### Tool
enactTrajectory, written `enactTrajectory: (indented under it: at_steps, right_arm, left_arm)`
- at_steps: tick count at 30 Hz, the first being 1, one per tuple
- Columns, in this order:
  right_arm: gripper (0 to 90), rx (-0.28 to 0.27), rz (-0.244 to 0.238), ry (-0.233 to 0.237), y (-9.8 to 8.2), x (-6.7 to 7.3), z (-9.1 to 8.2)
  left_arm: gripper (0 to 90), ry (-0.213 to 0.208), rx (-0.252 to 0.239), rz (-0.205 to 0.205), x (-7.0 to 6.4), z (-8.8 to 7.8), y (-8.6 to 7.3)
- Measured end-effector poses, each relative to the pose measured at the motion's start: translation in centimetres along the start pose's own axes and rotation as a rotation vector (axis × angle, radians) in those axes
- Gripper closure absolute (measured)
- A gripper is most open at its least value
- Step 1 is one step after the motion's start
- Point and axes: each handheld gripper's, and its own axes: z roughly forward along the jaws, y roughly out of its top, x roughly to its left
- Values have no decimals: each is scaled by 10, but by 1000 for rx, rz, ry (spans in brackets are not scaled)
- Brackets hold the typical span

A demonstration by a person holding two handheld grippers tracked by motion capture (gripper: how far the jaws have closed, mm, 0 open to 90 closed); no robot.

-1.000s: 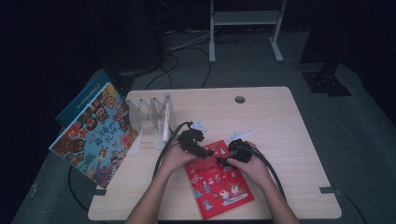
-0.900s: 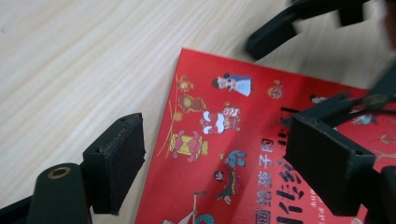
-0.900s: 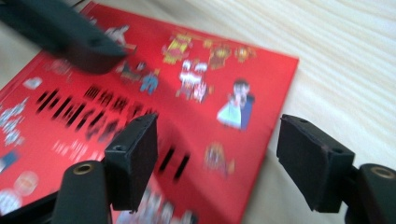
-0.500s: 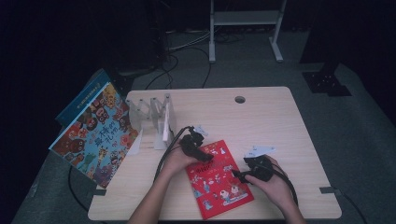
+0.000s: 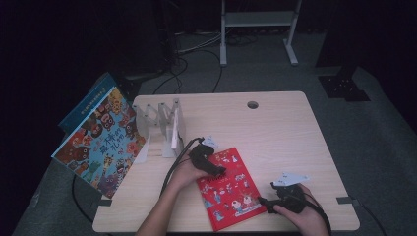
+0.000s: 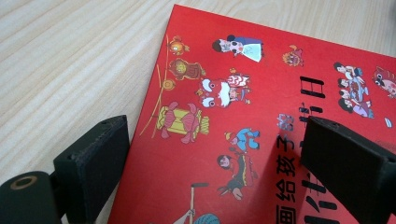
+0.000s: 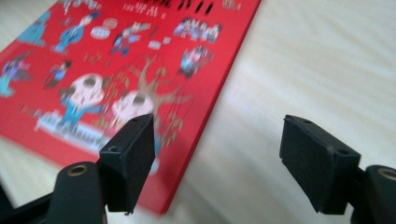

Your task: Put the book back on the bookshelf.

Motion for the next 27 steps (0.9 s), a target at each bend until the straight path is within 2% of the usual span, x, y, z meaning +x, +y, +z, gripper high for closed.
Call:
enactTrajectory:
  at_steps: [4, 11, 14, 18, 19, 20, 23, 27]
  right_arm:
    - [250, 26, -11, 0, -12, 7, -3]
    - [248, 28, -14, 16, -23, 17, -5]
    - [240, 39, -39, -8, -24, 21, -2]
    - [231, 38, -35, -1, -24, 20, -2]
    - [227, 37, -33, -1, -24, 19, -1]
    - [224, 38, -28, 4, -24, 18, -1]
    - [218, 46, -22, 11, -23, 16, 0]
    - [228, 44, -11, -17, -21, 8, -1]
  left_arm:
    - [0, 6, 2, 9, -4, 3, 0]
    - [0, 6, -21, 7, -4, 3, -3]
    - [0, 6, -29, 5, -4, 3, -4]
    - [0, 7, -49, 6, -4, 3, -6]
    - [0, 9, -56, -4, -5, 3, -7]
    - [0, 10, -53, 6, -4, 3, -8]
    - [0, 18, -54, -5, -5, 3, -7]
    - [0, 25, -63, -10, -4, 3, -8]
